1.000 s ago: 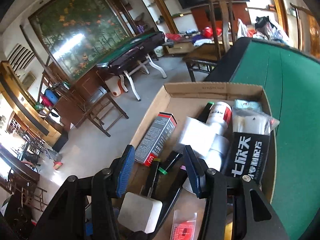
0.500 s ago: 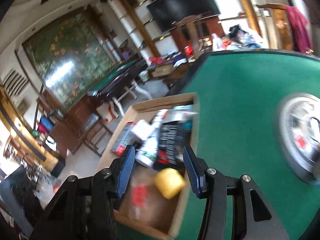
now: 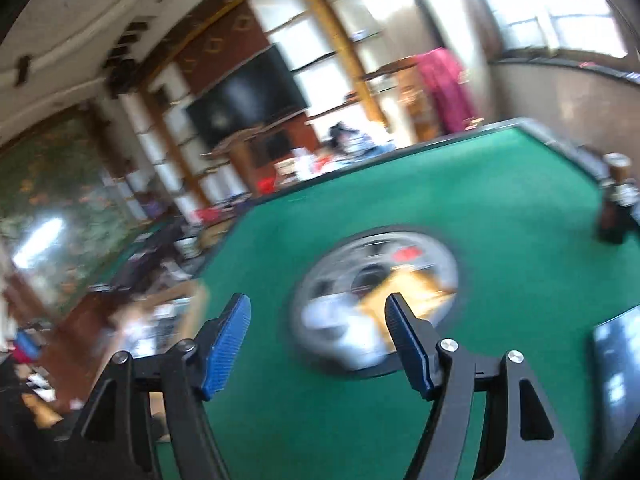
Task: Organize objects
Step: 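Move both grippers from the tray back toward the table centre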
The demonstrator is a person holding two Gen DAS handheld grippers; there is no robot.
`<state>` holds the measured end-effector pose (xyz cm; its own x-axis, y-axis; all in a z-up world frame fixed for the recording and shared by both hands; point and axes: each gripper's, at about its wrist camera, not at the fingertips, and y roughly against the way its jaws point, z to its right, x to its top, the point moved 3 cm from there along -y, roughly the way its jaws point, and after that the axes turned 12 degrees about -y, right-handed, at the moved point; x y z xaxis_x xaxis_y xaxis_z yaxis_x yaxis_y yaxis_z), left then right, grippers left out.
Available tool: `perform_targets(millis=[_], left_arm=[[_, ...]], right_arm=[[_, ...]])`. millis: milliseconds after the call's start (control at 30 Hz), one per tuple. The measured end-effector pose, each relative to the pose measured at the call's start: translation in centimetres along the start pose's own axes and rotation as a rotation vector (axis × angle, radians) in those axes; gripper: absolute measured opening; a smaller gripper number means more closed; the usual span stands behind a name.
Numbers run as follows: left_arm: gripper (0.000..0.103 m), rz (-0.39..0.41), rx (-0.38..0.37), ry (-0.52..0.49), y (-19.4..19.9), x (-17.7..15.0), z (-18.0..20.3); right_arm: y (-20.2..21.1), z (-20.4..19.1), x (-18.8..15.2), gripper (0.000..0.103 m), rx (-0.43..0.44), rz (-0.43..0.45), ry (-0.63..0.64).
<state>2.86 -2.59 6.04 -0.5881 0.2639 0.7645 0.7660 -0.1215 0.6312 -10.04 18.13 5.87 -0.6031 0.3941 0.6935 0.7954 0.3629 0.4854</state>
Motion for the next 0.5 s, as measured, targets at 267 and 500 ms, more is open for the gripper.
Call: perform_targets(millis=[267,500], left_arm=[[0.061,-0.024,-0.050,-0.080,-2.9,2.8,2.3],[0.061,-0.052,-0.080,-0.081,-4.8,3.6,2.5]], right_arm=[[-1.3,3.0,0.9,0.070,-0.055,0.003,-0.051],[-0.9,5.2,1.6,0.070,-0.019,-0.014,-0.154]])
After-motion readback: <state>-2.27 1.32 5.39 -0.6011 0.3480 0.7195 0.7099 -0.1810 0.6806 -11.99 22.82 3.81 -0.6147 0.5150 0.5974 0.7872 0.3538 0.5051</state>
